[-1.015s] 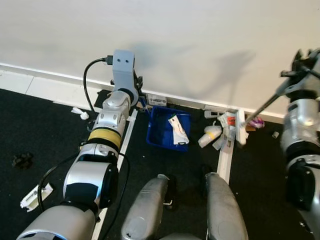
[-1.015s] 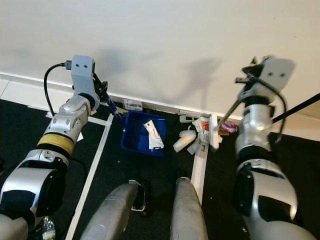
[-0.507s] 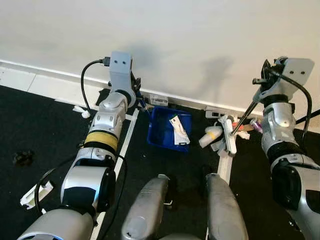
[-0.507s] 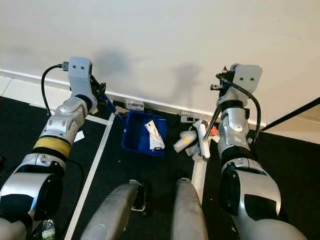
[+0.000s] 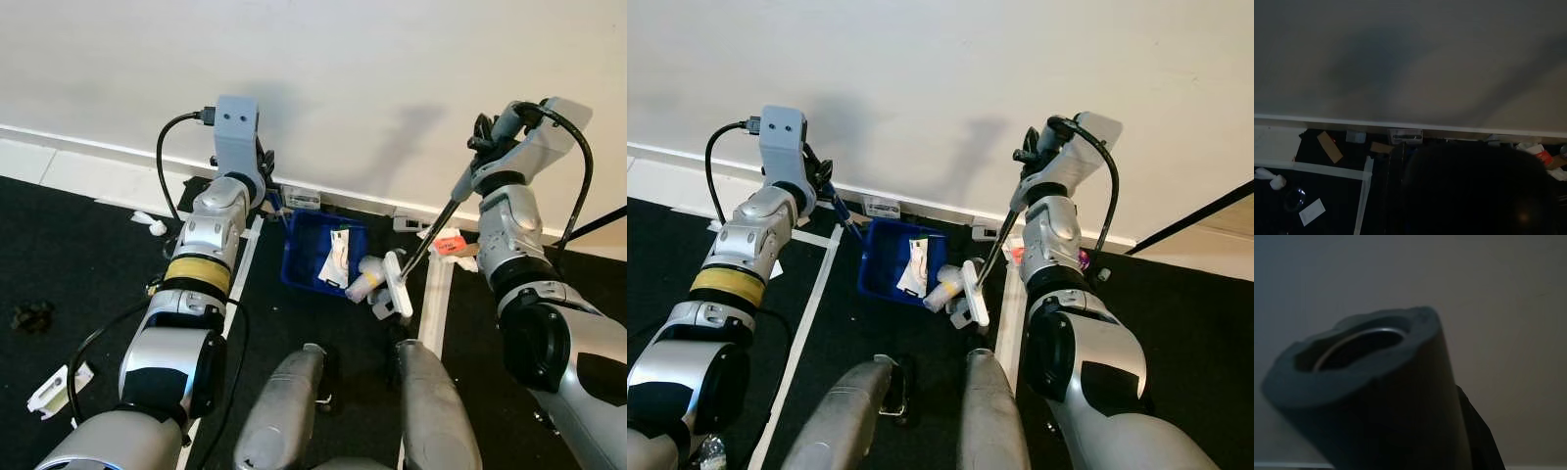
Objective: Sweep floor
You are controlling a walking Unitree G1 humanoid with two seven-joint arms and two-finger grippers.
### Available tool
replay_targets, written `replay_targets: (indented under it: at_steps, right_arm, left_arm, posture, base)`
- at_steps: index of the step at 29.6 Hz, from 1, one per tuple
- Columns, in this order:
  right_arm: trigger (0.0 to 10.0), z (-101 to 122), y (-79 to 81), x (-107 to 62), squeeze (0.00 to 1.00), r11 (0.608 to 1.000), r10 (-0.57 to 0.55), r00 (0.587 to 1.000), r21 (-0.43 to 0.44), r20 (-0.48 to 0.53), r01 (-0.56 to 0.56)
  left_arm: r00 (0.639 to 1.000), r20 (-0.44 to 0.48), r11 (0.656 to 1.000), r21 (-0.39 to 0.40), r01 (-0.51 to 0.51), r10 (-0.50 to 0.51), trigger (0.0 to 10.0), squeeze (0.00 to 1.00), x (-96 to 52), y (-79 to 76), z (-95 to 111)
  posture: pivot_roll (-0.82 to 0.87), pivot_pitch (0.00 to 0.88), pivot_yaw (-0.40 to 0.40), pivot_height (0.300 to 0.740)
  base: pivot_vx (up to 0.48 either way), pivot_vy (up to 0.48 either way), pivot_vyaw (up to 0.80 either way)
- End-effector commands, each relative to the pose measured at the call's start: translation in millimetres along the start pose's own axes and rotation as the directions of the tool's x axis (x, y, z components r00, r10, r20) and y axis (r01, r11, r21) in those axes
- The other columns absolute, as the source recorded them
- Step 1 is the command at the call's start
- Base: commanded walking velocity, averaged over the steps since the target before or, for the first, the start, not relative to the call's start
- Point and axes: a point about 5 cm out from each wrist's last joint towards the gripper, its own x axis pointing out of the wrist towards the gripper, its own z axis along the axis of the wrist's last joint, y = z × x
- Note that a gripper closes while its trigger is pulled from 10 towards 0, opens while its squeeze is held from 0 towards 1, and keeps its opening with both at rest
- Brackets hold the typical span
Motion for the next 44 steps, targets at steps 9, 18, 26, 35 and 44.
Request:
replay_targets:
  at_steps: [9,18,26,35,44]
  right_arm:
    - [10.0,3,47.8,9.1,0.00,0.964,0.118,0.989,0.227,0.093,-0.136]
    - [10.0,6,77.6,11.0,0.00,0.940,0.225,0.964,0.229,0.139,-0.252]
    - [10.0,27,84.1,14.2,0.00,0.928,0.320,0.920,0.121,0.229,-0.353]
    - [10.0,84,75.9,18.0,0.00,0.905,0.414,0.819,-0.086,0.396,-0.416]
    - [10.0,124,41.2,7.2,0.00,0.882,0.460,0.799,-0.300,0.387,-0.362]
  left_arm:
    - [0.976,-0.107,0.976,-0.128,0.176,-0.190,10.0,0.00,-14.7,-16.1,-20]
    - [0.979,-0.098,0.920,-0.369,0.129,-0.177,10.0,0.00,-13.7,-15.8,-12]
    - [0.993,-0.079,0.938,-0.342,0.059,-0.091,10.0,0.00,-18.0,15.9,3]
    - [0.985,-0.144,0.972,-0.224,0.066,-0.100,10.0,0.00,-21.5,8.4,-14]
    - [0.986,-0.140,0.980,-0.188,0.061,-0.088,10.0,0.00,-17.4,6.4,-11]
  posture:
    - [0.07,0.233,0.055,0.740]
    - [0.06,0.214,0.042,0.740]
    - [0.05,0.204,0.041,0.740]
    - [0.02,0.202,0.048,0.740]
    - [0.01,0.198,0.046,0.740]
  base:
    - [0.000,0.000,0.00]
    - [0.000,0.000,0.00]
    - [0.000,0.000,0.00]
    - [0.000,0.000,0.00]
    - [0.000,0.000,0.00]
